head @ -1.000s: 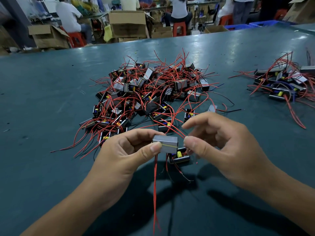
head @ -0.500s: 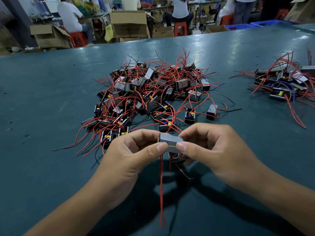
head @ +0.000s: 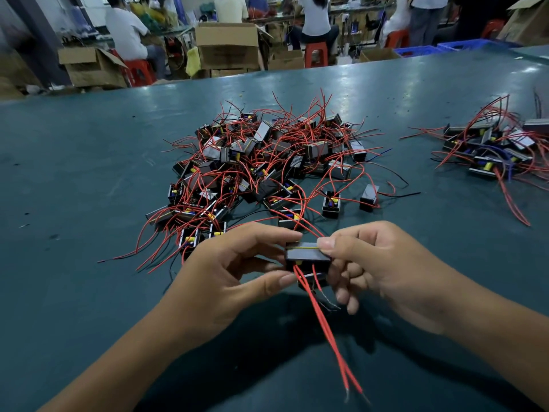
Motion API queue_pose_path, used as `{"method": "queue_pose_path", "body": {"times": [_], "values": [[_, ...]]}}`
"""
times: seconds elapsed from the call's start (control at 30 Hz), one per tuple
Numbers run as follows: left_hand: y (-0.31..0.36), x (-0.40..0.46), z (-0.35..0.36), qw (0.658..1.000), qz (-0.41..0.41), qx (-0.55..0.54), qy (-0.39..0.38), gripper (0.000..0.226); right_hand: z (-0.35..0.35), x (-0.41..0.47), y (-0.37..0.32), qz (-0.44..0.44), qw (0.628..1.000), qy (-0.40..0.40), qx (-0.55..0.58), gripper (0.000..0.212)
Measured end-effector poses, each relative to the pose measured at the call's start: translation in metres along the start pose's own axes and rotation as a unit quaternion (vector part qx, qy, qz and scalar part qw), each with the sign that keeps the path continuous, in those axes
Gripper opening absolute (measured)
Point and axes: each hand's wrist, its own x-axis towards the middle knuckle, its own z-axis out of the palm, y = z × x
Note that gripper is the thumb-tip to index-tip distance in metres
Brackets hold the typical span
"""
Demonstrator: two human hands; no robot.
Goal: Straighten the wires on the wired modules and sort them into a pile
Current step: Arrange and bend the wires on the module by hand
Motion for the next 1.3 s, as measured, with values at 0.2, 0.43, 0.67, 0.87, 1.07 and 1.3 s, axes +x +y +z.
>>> {"method": "queue_pose_path", "body": {"times": [0.2, 0.43, 0.67, 0.87, 1.07, 1.3], "values": [[-0.001, 0.001, 0.004, 0.992, 0.091, 0.091, 0.015, 0.04, 0.005, -0.002, 0.001, 0.003, 1.0, -0.02, 0.014, 0.035], [0.002, 0.003, 0.011, 0.987, -0.076, -0.115, 0.077, 0.023, -0.008, 0.0, 0.006, -0.164, 0.967, 0.001, -0.192, 0.033], [0.001, 0.004, 0.014, 0.983, -0.108, -0.133, 0.065, 0.026, -0.009, 0.004, 0.014, -0.185, 0.961, 0.015, -0.204, 0.03], [0.001, 0.003, 0.012, 0.984, -0.123, -0.12, 0.052, 0.022, -0.009, 0.004, 0.015, -0.194, 0.952, 0.033, -0.235, 0.034], [0.002, 0.001, 0.01, 0.98, -0.138, -0.142, 0.029, 0.024, -0.007, 0.005, 0.014, -0.193, 0.951, 0.03, -0.241, 0.033], [0.002, 0.001, 0.009, 0.976, -0.159, -0.144, 0.027, 0.023, -0.008, 0.005, 0.017, -0.183, 0.952, 0.011, -0.244, 0.036]]}}
